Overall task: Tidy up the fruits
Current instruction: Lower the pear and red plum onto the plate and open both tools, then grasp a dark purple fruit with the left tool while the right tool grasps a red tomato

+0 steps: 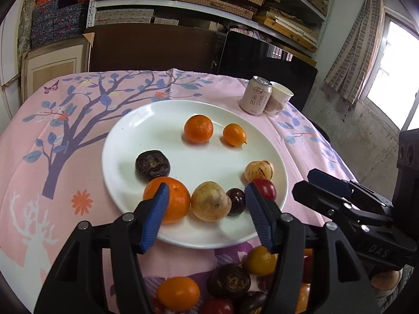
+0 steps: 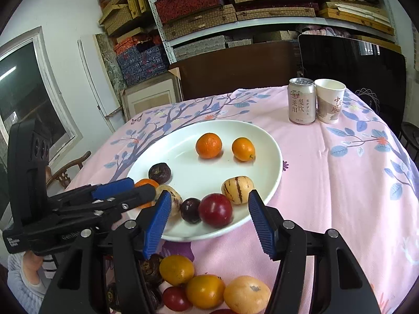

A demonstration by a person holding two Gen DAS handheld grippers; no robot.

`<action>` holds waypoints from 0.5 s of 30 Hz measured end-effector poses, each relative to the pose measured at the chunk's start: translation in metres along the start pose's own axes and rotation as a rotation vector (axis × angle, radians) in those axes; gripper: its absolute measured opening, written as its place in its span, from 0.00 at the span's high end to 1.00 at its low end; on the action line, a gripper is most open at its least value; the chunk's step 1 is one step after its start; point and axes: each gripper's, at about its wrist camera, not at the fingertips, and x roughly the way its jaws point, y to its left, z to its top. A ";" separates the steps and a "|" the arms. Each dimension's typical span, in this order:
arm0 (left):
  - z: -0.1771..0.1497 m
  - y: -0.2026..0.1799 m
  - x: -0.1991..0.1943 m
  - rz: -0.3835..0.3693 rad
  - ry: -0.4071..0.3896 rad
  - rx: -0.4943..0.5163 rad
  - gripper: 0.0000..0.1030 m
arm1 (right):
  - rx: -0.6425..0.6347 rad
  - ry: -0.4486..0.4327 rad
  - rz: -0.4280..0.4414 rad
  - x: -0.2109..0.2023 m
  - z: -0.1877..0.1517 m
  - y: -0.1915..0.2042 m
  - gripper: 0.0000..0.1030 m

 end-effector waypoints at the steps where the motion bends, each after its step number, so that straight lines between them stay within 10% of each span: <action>1: -0.002 0.000 -0.004 0.009 -0.005 0.003 0.42 | -0.002 0.001 -0.002 -0.001 -0.003 0.000 0.40; 15: -0.104 0.009 -0.088 0.133 -0.050 0.003 0.24 | 0.052 -0.054 -0.016 -0.065 -0.069 -0.001 0.32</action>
